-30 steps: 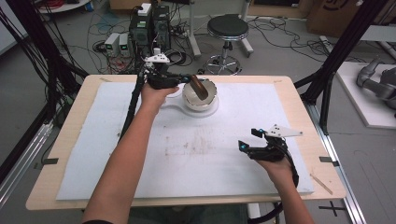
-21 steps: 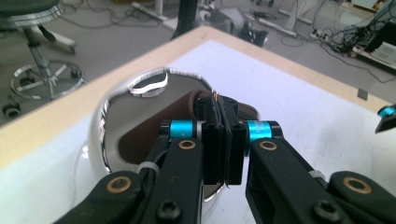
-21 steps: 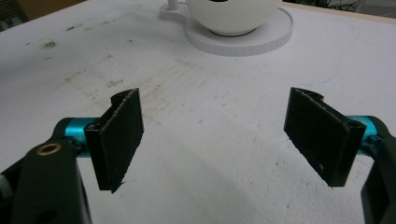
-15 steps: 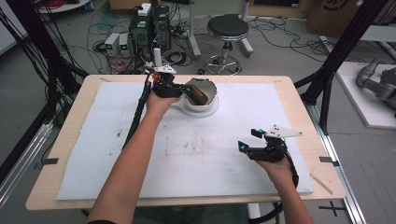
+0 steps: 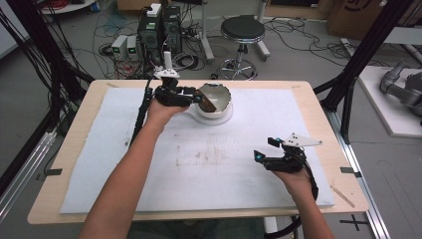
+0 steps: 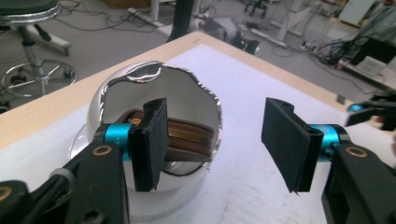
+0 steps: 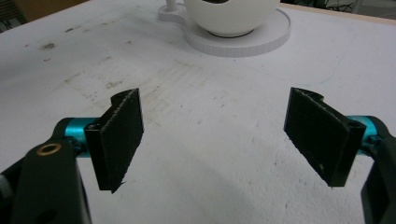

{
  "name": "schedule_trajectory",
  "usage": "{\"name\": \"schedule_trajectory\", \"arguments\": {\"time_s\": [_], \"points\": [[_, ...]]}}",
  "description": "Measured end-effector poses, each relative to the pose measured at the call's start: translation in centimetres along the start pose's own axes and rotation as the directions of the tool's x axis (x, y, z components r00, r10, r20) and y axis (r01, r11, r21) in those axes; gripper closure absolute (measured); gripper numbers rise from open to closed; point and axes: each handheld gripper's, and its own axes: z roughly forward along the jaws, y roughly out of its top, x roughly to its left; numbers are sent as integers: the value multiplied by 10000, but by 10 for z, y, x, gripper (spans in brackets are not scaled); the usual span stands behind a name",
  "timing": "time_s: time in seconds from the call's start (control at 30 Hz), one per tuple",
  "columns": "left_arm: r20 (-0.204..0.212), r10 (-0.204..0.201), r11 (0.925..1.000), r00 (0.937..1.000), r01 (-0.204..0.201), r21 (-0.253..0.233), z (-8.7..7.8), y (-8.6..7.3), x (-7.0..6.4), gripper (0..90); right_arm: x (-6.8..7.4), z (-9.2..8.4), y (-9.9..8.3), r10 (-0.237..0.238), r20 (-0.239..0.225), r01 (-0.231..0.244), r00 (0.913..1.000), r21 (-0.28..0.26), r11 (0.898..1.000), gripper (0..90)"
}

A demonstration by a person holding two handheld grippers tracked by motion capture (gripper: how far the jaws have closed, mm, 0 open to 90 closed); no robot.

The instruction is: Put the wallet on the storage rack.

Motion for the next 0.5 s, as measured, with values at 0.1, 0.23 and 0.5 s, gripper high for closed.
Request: {"name": "schedule_trajectory", "arguments": {"time_s": [0.1,0.23,0.5], "points": [[172,68,9999,9998,-67,-84,-8,-3,-5,412,0,0,0,-2,13,2,10000,-6,10000,202],[408,132,9999,9991,-127,-110,-19,-9,-12,397,1,1,0,-33,16,33,10000,4,10000,202],[703,279,9994,9971,-266,-205,-47,-23,-26,336,1,0,0,9,48,-9,10000,-2,10000,202]]}}
